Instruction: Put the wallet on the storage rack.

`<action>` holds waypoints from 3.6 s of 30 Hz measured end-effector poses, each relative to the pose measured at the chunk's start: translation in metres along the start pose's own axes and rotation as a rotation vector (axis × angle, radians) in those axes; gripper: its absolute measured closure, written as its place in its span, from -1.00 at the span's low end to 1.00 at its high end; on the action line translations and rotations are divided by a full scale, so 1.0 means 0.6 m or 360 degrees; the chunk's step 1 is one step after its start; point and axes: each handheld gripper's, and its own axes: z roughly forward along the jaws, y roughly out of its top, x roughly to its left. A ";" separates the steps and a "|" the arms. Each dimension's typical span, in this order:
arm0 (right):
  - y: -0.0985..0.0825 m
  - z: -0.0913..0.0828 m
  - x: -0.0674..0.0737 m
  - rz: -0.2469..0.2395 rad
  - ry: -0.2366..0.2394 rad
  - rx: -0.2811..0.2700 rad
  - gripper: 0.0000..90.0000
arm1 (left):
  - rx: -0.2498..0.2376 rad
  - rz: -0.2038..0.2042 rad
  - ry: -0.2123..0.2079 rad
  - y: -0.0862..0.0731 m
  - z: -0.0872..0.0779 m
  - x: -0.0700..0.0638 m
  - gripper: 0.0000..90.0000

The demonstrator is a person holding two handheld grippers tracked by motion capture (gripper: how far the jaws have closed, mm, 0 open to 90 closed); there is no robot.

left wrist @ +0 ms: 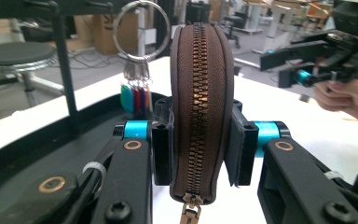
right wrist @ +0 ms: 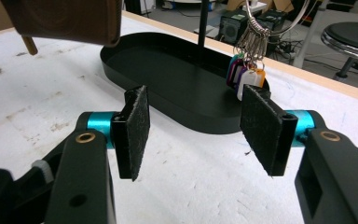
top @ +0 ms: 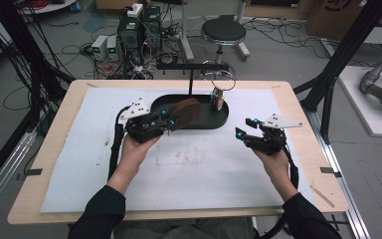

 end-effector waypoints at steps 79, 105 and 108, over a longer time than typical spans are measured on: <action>-0.013 0.010 -0.007 -0.0013 0.0005 0.0085 -0.05 | 0.0243 -0.0157 0.0428 -0.094 0.177 0.086 0.37; -0.027 0.000 -0.012 -0.0025 0.0003 0.0078 -0.10 | 0.0326 -0.0023 0.0554 -0.042 0.096 0.064 -0.40; -0.033 -0.003 -0.015 -0.0012 0.0021 0.0093 -0.11 | 0.0275 -0.0030 0.0520 -0.030 0.067 0.052 -0.43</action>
